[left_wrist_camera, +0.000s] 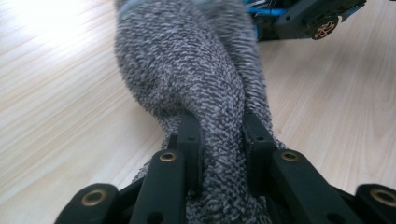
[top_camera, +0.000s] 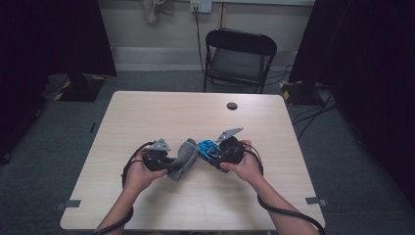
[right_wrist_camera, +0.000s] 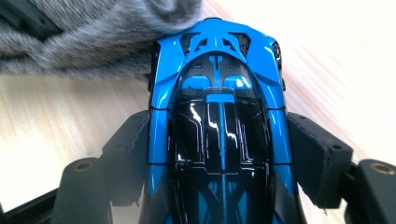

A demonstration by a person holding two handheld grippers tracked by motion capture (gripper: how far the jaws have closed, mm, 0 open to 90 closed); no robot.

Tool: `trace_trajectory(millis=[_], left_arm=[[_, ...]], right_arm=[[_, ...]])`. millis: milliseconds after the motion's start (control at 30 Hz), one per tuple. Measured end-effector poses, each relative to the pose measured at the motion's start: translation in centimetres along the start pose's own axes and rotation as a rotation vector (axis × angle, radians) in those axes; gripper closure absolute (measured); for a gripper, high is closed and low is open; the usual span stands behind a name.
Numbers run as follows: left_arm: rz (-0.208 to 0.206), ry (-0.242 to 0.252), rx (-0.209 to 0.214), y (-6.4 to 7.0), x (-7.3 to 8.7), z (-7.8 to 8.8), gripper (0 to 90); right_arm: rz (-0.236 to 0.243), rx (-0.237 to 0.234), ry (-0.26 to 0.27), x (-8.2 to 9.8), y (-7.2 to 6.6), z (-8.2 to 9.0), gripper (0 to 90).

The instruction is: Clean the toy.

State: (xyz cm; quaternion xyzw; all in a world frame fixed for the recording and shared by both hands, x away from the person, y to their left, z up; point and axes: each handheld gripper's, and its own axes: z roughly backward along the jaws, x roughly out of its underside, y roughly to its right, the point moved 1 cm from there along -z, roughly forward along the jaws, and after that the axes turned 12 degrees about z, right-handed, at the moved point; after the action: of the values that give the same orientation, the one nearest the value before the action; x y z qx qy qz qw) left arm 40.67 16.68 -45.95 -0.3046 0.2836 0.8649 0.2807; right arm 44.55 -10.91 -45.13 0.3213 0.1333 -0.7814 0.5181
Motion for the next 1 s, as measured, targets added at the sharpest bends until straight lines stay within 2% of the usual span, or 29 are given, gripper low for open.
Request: trace_trajectory(millis=[100, 133, 200, 333, 433, 500, 600, 667, 1000], left_arm=[[0.042, 0.042, -0.053, -1.2, -0.3, 1.1, 73.8], [0.069, 0.062, -0.074, -1.7, -0.6, 1.5, 73.8], [0.081, 0.086, -0.115, -2.2, -1.2, 1.9, 73.7], [0.083, 0.116, -0.144, -2.7, -2.7, 1.5, 73.5], [0.074, 0.104, -0.141, -2.6, -3.4, 0.5, 73.4], [0.052, 0.092, -0.134, -2.3, -3.7, -0.1, 73.3], [0.057, 0.076, -0.087, -1.7, -3.9, -1.0, 73.3], [0.04, 0.057, -0.077, -1.3, -4.0, -1.5, 73.4], [0.039, 0.018, -0.03, -0.9, -3.2, -1.7, 73.5]], right_arm=[[0.001, -0.008, 0.014, 0.1, -0.1, 0.4, 28.8], [0.004, -0.012, 0.018, 0.1, -0.3, 0.5, 28.9], [0.023, -0.02, 0.011, 0.1, -0.7, 0.6, 28.8], [0.05, -0.046, 0.025, -0.3, -1.7, 0.5, 28.8], [0.076, -0.065, 0.027, -0.9, -2.6, 0.4, 28.9], [0.083, -0.069, 0.029, -1.1, -2.8, 0.4, 28.8], [0.08, -0.073, 0.035, -1.3, -2.8, 0.3, 28.8], [0.074, -0.071, 0.036, -1.3, -2.6, 0.3, 28.8], [0.061, -0.051, 0.019, -0.5, -1.8, 0.3, 28.9]])
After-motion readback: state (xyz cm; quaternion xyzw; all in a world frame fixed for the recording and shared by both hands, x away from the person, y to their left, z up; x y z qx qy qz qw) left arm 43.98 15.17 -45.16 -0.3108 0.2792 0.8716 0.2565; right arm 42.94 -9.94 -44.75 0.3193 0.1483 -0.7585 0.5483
